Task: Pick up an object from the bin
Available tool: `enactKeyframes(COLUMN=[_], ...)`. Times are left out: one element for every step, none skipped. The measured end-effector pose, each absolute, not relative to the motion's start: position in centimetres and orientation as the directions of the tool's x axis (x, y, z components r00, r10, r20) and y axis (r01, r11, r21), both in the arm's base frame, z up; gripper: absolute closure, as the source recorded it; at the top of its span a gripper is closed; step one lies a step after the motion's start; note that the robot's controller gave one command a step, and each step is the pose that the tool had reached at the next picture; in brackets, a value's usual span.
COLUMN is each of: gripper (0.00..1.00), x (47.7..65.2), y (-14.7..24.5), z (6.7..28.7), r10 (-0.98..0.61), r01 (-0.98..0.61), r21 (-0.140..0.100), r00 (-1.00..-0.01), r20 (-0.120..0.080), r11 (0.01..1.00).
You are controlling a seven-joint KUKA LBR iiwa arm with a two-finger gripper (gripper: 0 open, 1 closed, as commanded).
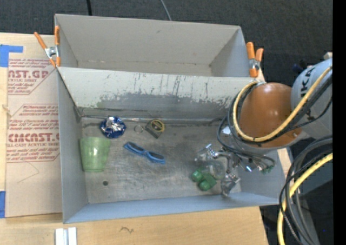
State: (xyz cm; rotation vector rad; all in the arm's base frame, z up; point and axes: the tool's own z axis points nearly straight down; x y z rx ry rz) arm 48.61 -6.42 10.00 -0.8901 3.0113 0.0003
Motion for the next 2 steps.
enactKeyframes(gripper=[0.00, 0.00], x=[50.6, 51.9], y=[-7.0, -5.4], z=[10.6, 7.1], r10=[-0.672, -0.838], r01=[-0.672, -0.838], r21=[0.000, 0.000], r00=[-0.740, -0.546], r20=[-0.002, -0.002], r11=[0.740, 0.546])
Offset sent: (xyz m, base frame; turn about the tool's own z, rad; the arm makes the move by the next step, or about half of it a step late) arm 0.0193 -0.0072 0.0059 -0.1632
